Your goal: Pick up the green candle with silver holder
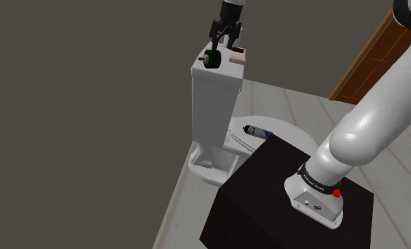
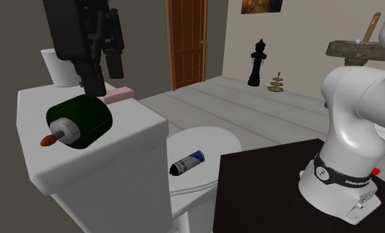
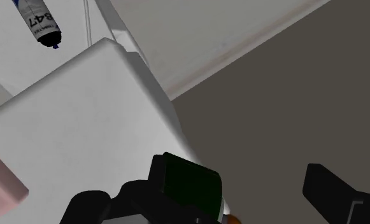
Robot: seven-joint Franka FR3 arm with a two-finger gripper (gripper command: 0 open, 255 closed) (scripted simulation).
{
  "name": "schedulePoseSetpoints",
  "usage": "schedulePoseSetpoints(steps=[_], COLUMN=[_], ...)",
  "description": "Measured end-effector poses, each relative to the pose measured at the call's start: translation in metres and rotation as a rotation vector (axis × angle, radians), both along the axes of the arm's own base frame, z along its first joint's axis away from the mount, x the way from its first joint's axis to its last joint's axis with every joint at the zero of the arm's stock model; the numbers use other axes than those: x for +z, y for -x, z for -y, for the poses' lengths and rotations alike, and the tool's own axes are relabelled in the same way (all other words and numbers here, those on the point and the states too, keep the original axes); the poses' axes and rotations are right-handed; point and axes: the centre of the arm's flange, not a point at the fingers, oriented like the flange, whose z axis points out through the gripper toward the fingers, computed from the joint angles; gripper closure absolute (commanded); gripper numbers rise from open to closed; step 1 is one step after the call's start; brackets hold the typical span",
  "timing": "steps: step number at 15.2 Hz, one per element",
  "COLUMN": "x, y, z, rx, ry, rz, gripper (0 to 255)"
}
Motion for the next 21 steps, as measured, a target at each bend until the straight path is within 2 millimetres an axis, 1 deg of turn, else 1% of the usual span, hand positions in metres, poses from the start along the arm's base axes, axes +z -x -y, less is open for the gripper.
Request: schedulePoseSetpoints(steps=[2,3,4,5,7,12,13,21], x=[-0.01,-0.014,-0.016,-0.02,-0.03,-0.055,-0.057,-0.058], y=[-0.023,-0.032,-0.044,-0.048,-0.053,-0.053,-0.053,-0.054], z=[0.013,0.02,0.023,0.024,0.025,0.024,0.024,0.024], rx=[-0.023,-0.035,-0.044,-0.048,-0.052,-0.053,-0.053,-0.054], ry=[0.001,0.001,0.002,0.002,0.002,0.002,0.002,0.003], rz=[0.0,-0.002,-0.002,-0.002,-0.002,-0.002,-0.002,0.001], gripper=[0,0,0,0,0,0,255,255])
